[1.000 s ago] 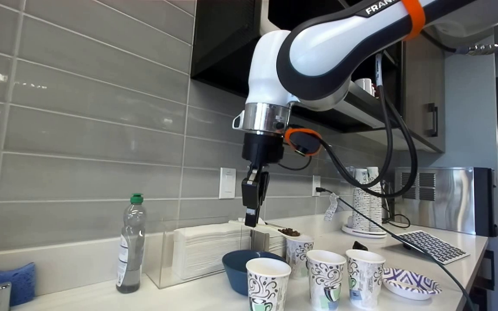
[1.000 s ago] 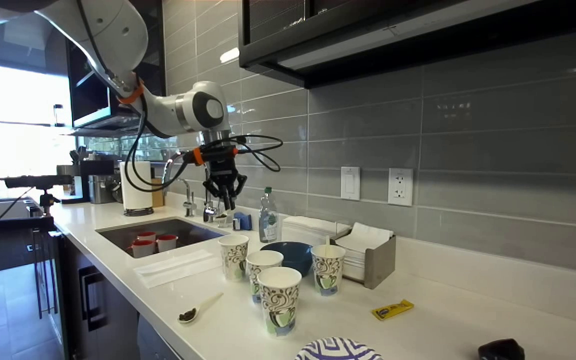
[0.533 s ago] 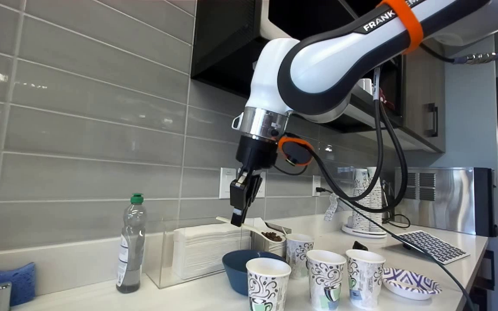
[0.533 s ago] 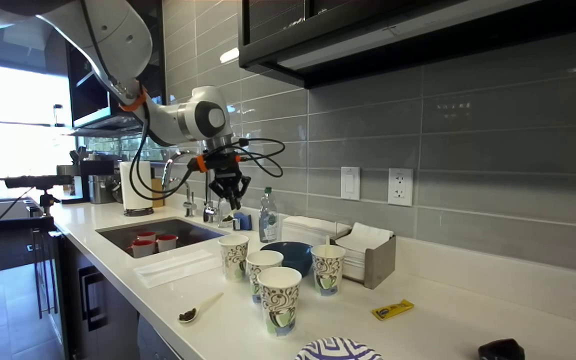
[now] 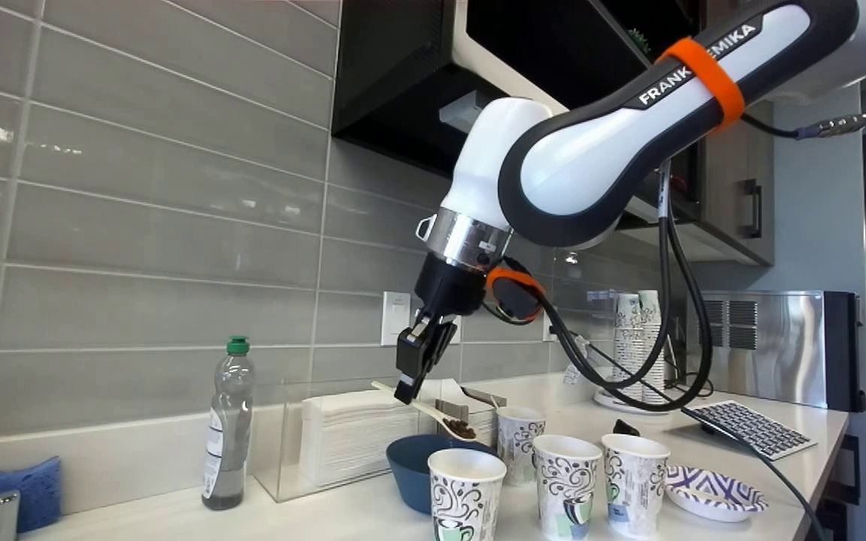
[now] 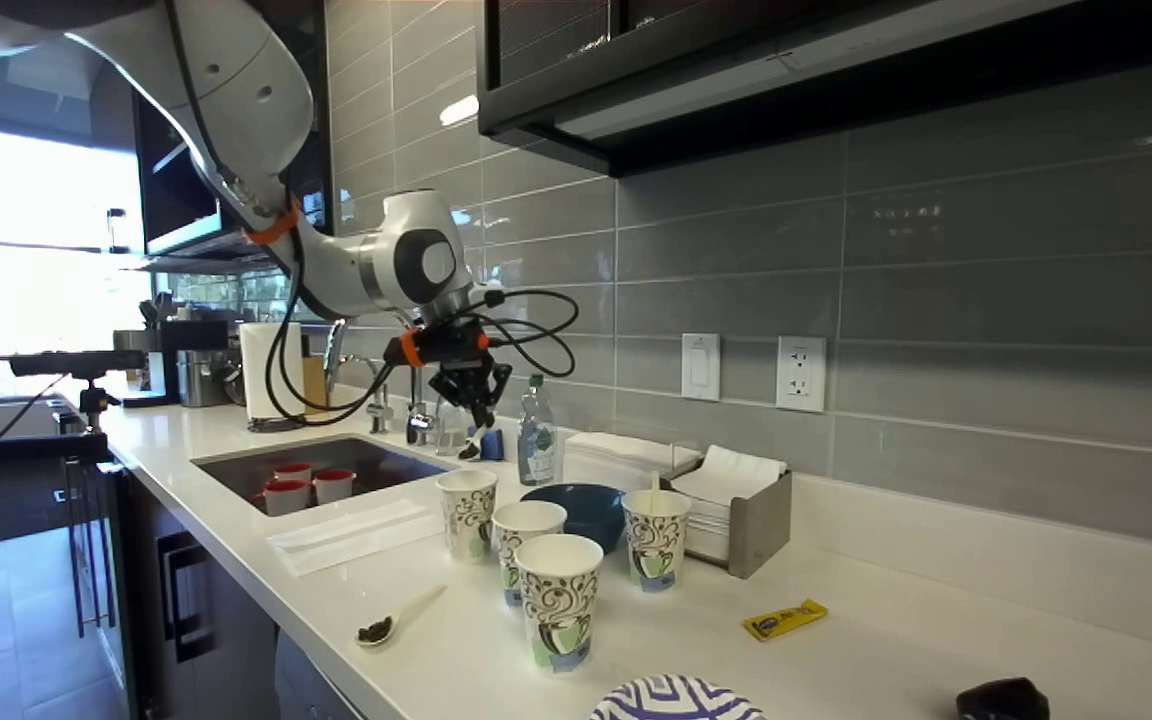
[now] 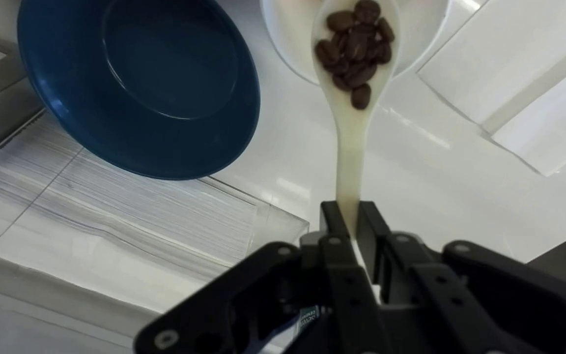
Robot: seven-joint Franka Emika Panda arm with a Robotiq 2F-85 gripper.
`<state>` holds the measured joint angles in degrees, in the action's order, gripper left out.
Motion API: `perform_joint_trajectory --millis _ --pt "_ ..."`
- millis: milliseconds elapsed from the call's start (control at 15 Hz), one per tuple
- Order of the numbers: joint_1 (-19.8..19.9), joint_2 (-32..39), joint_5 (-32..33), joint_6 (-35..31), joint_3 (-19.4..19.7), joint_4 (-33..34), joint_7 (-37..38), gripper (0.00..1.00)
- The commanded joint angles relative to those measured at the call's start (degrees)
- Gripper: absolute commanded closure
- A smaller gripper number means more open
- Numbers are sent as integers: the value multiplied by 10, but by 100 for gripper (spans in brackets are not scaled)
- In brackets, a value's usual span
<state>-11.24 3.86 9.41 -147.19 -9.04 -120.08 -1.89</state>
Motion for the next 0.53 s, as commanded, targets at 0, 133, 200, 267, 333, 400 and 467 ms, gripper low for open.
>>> perform_joint_trajectory --millis 0,133,200,267,333,400,467 --pt "2 -10 30 -72 3 -38 40 97" --pt "0 -14 53 -101 7 -55 68 97" --pt "0 -20 69 -111 9 -66 84 97" --pt "-1 -23 87 -118 11 -73 101 97" --pt "-3 -27 108 -126 15 -81 121 97" --pt "-3 -32 127 -134 17 -90 141 97" --pt "-3 -37 152 -139 19 -97 165 97"
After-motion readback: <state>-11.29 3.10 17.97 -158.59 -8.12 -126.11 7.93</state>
